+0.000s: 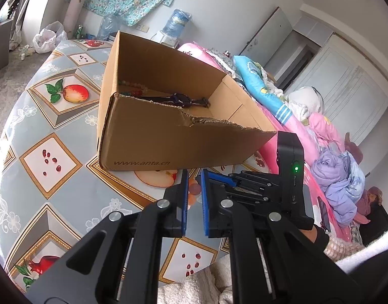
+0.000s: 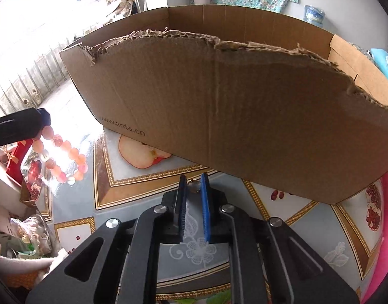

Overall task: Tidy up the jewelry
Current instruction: 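Close the right gripper on the small gold ring while the left gripper holds the bracelet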

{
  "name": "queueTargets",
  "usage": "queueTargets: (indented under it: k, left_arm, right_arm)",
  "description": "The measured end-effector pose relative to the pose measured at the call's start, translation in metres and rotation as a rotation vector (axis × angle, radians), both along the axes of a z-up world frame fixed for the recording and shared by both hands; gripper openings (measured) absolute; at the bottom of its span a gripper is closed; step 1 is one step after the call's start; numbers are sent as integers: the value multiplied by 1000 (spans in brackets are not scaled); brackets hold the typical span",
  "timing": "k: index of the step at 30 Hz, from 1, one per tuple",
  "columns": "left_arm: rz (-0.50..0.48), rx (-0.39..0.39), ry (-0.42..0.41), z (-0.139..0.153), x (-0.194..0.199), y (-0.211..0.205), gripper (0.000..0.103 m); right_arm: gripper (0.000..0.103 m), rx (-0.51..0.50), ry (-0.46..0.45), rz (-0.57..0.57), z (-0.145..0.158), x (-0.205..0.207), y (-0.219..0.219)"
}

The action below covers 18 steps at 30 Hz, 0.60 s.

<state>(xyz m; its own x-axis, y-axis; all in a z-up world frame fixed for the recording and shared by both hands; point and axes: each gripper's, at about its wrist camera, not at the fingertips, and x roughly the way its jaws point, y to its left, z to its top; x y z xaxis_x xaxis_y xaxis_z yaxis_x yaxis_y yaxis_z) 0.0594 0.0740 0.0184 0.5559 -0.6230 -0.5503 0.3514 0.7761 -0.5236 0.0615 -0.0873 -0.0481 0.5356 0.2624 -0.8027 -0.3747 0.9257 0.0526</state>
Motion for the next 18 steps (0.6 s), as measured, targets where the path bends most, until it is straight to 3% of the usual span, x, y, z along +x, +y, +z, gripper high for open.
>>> queueTargets:
  k: [4,5,18]
  left_arm:
    - [4,4,-5,1,-2,0,9]
    - [7,6,-8,2,-3,0,9]
    - [18,35,-27,5,-11,-6,8]
  right_arm:
    - [10,37,13,-15,1,2,-4]
    - [1,49,12,-14,3,0,-5]
    - [1,97,20,-27,13,-29,-24]
